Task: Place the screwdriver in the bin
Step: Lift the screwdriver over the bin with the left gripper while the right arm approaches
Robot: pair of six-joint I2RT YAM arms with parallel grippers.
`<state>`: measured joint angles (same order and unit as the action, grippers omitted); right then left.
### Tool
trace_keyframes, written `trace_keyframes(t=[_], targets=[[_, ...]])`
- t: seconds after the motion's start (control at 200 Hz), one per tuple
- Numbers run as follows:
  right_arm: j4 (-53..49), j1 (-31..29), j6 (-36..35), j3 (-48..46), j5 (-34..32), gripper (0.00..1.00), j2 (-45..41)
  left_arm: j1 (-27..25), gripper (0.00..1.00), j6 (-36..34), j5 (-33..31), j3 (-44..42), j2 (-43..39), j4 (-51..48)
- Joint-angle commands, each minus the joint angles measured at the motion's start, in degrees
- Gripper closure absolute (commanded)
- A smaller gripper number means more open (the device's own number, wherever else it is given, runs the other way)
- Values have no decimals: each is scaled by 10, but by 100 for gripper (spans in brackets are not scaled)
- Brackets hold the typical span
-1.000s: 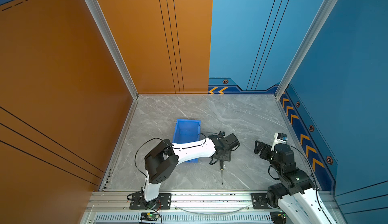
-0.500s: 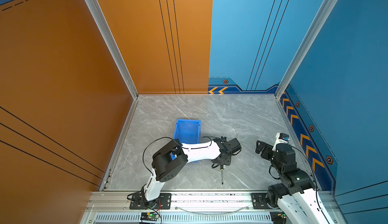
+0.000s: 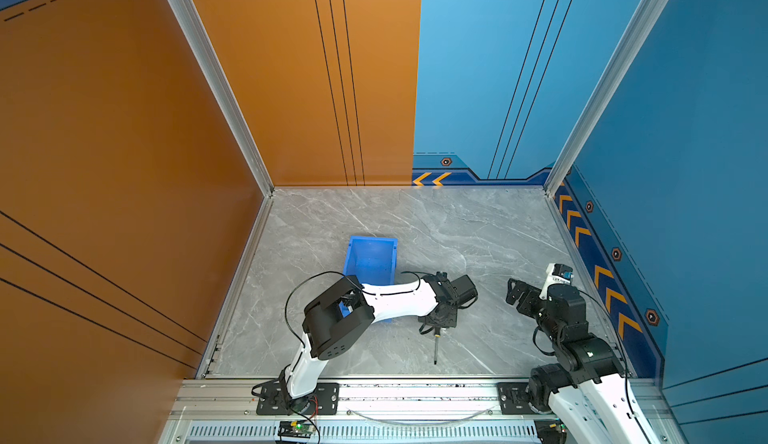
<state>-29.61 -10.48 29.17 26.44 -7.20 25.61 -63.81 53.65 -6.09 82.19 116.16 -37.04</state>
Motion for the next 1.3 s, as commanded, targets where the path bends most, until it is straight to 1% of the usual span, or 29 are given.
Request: trace_keyframes(t=[0.0,0.175,0.29,0.37,0.501,0.676,0.826,0.991,1.051,1.121,1.216,1.241,1.297], targets=[[-5,4,-10,-5,9,0,-3,3,86,-3,-6,-10,-16,-10],[-5,5,-10,-6,12,0,-1,13,91,-26,-14,-5,-58,-11],[-2,4,-8,-6,16,0,2,18,96,-44,-31,-2,-101,-14],[3,4,-5,-6,23,0,4,23,98,-59,-43,11,-124,-34],[21,0,-1,-5,47,0,16,39,98,-93,-63,27,-163,-67],[58,-29,-2,10,57,0,47,81,97,-155,-75,29,-225,-101],[104,-83,-20,34,53,0,85,134,97,-196,-62,19,-277,-122],[197,-159,-61,54,92,0,121,198,97,-230,-46,0,-329,-132],[218,-190,-84,71,114,0,142,226,97,-237,-38,-14,-345,-132],[229,-234,-119,96,120,0,173,255,97,-248,-31,-31,-360,-132],[232,-293,-171,130,107,0,217,288,97,-266,-24,-49,-376,-132],[232,-322,-184,139,102,0,228,296,97,-271,-23,-53,-379,-132],[235,-354,-208,156,89,0,252,312,97,-280,-20,-61,-383,-131]])
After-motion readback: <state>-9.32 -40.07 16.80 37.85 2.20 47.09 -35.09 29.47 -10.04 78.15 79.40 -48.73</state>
